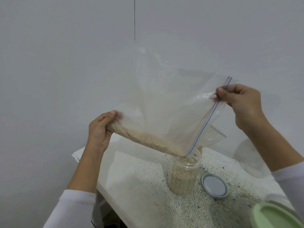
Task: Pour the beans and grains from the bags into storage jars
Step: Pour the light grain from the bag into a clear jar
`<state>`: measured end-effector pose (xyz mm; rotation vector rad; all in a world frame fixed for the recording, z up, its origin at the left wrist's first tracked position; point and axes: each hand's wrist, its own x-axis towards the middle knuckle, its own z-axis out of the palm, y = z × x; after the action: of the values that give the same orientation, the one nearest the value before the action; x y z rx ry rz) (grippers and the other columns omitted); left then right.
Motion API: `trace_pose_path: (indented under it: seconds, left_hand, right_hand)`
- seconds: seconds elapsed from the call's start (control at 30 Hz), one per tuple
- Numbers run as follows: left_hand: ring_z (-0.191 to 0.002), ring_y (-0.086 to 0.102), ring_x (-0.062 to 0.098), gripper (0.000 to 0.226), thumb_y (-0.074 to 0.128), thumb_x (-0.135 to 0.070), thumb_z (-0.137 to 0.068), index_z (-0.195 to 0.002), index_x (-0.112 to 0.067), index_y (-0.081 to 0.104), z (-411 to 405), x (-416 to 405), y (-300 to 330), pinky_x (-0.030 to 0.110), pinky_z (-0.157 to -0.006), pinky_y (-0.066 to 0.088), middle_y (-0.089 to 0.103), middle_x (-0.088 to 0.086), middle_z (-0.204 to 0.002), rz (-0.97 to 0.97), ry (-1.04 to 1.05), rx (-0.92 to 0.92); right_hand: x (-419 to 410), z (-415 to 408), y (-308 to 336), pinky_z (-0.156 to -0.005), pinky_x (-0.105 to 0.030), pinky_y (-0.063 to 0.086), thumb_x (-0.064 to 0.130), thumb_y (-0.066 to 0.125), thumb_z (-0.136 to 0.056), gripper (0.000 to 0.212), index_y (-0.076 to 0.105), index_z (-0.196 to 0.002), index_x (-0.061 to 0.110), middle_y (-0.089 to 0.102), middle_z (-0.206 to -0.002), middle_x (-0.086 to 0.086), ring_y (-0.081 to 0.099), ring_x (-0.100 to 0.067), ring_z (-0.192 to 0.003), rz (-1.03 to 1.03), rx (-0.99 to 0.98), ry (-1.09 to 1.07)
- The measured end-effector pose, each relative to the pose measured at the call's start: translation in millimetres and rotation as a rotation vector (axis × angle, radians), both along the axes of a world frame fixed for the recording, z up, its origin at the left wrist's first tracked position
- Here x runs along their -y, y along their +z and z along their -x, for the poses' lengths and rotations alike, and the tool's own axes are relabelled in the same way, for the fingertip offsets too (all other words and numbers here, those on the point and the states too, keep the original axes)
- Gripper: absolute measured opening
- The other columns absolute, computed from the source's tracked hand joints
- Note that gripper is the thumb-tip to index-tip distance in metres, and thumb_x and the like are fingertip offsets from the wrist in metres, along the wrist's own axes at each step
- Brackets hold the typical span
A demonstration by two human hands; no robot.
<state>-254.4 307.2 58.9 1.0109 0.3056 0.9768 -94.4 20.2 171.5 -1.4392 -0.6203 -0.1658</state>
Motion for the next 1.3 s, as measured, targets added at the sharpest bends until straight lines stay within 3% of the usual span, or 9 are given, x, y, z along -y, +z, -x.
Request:
trace_pose_path:
  seconds: [0.1,0.17,0.37,0.5,0.77,0.9,1.0,1.13,1.3]
  left_hand:
    - [-0.074,0.068,0.012,0.009,0.067,-0.010,-0.080,-0.073,-0.010,0.073,2,-1,0,0.025,-0.068,0.057,0.073,0.002,-0.077,-0.025,0.015,-0.026]
    - [-0.072,0.067,0.010,0.020,0.065,-0.009,-0.083,-0.065,-0.013,0.075,2,-1,0,0.022,-0.066,0.056,0.073,-0.001,-0.074,-0.053,0.024,-0.061]
    - [-0.068,0.066,0.009,0.027,0.064,-0.008,-0.085,-0.062,-0.014,0.075,5,1,4,0.020,-0.060,0.054,0.071,-0.002,-0.071,-0.061,0.037,-0.061]
    - [-0.067,0.066,0.010,0.020,0.066,-0.009,-0.084,-0.066,-0.014,0.074,6,2,9,0.021,-0.057,0.052,0.072,-0.001,-0.073,-0.082,0.057,-0.084]
    - [-0.072,0.063,0.006,0.028,0.066,-0.009,-0.085,-0.060,-0.018,0.074,8,2,8,0.021,-0.061,0.050,0.072,-0.005,-0.069,-0.196,0.109,-0.164]
    - [-0.082,0.065,0.010,0.021,0.071,-0.013,-0.081,-0.063,-0.022,0.076,10,2,9,0.031,-0.080,0.051,0.073,-0.006,-0.073,-0.226,0.143,-0.170]
    - [-0.082,0.067,0.012,0.005,0.075,-0.021,-0.071,-0.067,-0.020,0.077,12,4,11,0.031,-0.088,0.050,0.074,-0.004,-0.075,-0.246,0.149,-0.142]
    - [-0.083,0.066,0.012,0.006,0.076,-0.024,-0.065,-0.066,-0.018,0.076,11,7,14,0.028,-0.088,0.048,0.074,-0.002,-0.074,-0.274,0.134,-0.137]
    - [-0.086,0.066,0.014,0.003,0.075,-0.025,-0.066,-0.065,-0.023,0.077,12,6,17,0.029,-0.090,0.048,0.074,-0.004,-0.074,-0.283,0.141,-0.114]
  right_hand:
    - [0,1,-2,-0.062,-0.005,0.042,0.005,0.065,-0.086,0.012,0.062,-0.078,0.013,0.065,-0.052,0.014,0.061,0.005,-0.053,-0.018,0.002,-0.003]
    - [-1,1,-2,-0.068,-0.007,0.042,0.006,0.065,-0.086,0.011,0.062,-0.078,0.013,0.065,-0.052,0.015,0.060,0.006,-0.053,0.006,-0.001,-0.002]
    - [-2,1,-1,-0.077,-0.013,0.042,0.007,0.066,-0.086,0.012,0.062,-0.077,0.015,0.065,-0.052,0.014,0.061,0.005,-0.055,0.024,0.003,-0.005]
    - [-1,3,-1,-0.065,-0.006,0.042,0.006,0.066,-0.085,0.014,0.062,-0.075,0.015,0.064,-0.051,0.015,0.060,0.005,-0.053,-0.011,-0.004,-0.005]
    - [1,5,-2,-0.100,-0.031,0.044,0.009,0.066,-0.085,0.006,0.065,-0.081,0.012,0.070,-0.060,0.008,0.065,-0.002,-0.064,0.019,-0.040,0.036]
    - [0,5,-1,-0.108,-0.039,0.038,0.009,0.066,-0.085,0.006,0.064,-0.081,0.013,0.070,-0.061,0.008,0.065,-0.002,-0.064,0.004,-0.040,0.030]
    - [-2,7,-2,-0.108,-0.037,0.038,0.009,0.066,-0.086,0.006,0.064,-0.081,0.012,0.069,-0.059,0.009,0.065,0.000,-0.062,0.020,-0.046,0.048]
    - [-1,7,-2,-0.106,-0.036,0.041,0.008,0.066,-0.085,0.004,0.064,-0.082,0.010,0.070,-0.059,0.006,0.065,-0.003,-0.062,0.009,-0.034,0.057]
    - [0,5,-2,-0.085,-0.020,0.043,0.008,0.066,-0.086,0.009,0.063,-0.079,0.014,0.068,-0.057,0.011,0.063,0.001,-0.059,-0.017,-0.024,0.023]
